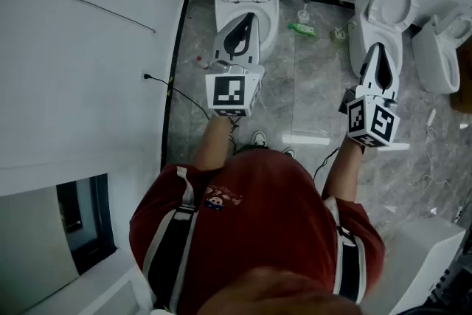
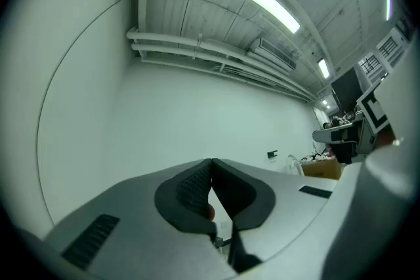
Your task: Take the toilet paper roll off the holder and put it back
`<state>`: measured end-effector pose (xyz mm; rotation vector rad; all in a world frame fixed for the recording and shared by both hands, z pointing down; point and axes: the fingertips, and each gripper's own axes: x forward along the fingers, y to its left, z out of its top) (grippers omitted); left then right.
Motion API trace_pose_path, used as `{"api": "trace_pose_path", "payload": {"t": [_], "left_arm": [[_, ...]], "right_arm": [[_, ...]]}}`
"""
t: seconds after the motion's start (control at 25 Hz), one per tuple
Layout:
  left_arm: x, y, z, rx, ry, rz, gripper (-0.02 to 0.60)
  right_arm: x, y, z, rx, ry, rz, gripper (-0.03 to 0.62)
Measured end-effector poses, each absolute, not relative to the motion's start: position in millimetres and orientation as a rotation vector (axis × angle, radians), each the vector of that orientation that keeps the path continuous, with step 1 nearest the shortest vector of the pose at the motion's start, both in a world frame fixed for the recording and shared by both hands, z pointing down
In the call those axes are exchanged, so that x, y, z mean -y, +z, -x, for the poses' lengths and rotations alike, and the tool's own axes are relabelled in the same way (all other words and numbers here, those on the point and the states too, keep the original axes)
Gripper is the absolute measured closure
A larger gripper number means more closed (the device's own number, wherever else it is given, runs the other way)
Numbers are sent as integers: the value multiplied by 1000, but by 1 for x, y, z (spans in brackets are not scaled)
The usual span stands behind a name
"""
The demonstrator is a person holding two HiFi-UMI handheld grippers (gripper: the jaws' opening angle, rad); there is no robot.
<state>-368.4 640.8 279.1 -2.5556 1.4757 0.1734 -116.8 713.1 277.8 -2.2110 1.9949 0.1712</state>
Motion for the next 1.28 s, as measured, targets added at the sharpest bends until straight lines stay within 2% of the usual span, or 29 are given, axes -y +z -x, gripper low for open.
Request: {"api": "trace_pose_path", "payload": {"t": [0.8, 1.28], "left_arm": [[-591, 296, 419, -1460, 186, 2602, 563], [-532, 302, 365, -1410, 155, 2603, 563]], "right_arm": [[-676, 292, 165, -1994, 183, 2223, 583], [-615, 308, 115, -1965, 156, 2231, 583]]}}
